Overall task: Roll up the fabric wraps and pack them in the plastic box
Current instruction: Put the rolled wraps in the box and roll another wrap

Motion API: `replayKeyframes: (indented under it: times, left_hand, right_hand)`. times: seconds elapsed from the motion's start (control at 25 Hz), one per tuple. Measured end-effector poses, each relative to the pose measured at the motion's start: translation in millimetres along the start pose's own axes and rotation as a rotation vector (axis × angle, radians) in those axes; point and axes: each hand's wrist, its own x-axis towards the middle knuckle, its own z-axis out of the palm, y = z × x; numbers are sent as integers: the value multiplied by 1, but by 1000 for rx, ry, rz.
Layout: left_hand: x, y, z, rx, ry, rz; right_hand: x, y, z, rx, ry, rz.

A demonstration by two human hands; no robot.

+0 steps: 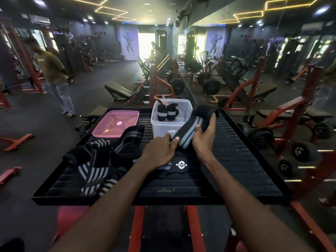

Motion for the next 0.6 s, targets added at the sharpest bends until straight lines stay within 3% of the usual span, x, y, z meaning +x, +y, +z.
replayKeyframes:
  times: [0.12, 0.44, 0.52, 0.6]
  left_hand:
    - [-5, -5, 1, 126, -41, 152]
    - [14, -22, -9, 588, -271, 32]
    - [16, -11, -6, 471, -226, 16]
    - [22, 9, 2, 24, -182, -4]
  right_hand:
    - [17, 8, -15, 24, 137, 125]
    - [50, 12, -57, 76, 171, 179]
    - [53, 11, -62, 142, 116, 273]
    - [52, 11, -57, 294, 18, 454]
